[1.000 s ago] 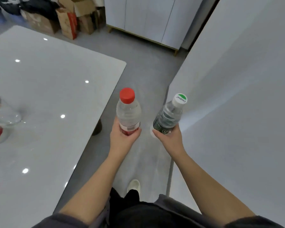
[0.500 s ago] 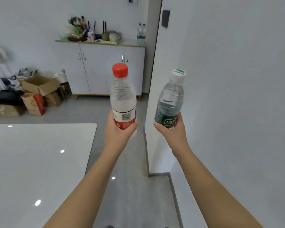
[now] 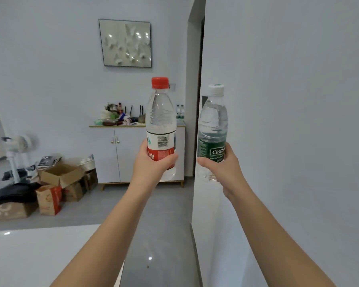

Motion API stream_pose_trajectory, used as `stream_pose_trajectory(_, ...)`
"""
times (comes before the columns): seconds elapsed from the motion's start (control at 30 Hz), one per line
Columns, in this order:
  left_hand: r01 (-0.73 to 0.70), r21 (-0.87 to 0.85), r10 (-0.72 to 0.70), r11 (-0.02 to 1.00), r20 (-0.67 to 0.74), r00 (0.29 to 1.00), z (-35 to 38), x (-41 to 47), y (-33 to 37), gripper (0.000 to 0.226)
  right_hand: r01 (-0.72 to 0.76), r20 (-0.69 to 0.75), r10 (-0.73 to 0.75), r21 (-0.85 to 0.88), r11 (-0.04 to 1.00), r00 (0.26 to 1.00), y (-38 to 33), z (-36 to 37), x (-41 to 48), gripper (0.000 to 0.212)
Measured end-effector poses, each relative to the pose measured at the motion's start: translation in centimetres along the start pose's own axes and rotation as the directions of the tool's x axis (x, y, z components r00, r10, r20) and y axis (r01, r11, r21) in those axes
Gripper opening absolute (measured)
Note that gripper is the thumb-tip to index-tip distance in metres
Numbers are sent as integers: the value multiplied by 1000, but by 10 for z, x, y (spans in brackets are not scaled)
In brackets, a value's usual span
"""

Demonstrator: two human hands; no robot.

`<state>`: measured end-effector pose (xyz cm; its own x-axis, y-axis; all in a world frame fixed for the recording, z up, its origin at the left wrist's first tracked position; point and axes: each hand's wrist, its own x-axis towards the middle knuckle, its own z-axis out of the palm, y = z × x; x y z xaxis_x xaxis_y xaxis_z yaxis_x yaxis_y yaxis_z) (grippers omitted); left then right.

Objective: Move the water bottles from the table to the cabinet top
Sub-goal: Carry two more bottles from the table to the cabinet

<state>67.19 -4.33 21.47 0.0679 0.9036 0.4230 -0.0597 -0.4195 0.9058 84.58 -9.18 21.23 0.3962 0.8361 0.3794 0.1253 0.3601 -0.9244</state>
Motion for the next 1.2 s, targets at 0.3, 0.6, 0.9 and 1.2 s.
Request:
stream_pose_trajectory(0.3, -17, 23, 17, 1000, 0, 1000, -18, 18, 0, 51, -20, 13, 19, 17, 1000, 1000, 2, 24, 14, 52)
stream_pose_trajectory(0.6, 16, 25, -16, 1000, -1, 1000, -24, 66, -20, 52, -63, -4, 63, 20, 998, 998, 13, 45, 57, 53)
stream_pose_trajectory(0.9, 40, 42, -41, 998, 7, 999, -7, 153, -64, 54, -80, -10, 80, 19, 997, 997, 57, 63, 144, 54)
stream_pose_trajectory(1.2, 52, 77, -51, 996, -13, 999, 23, 285, -121, 49, -55, -5, 55, 19, 998, 998, 117, 89, 292, 62)
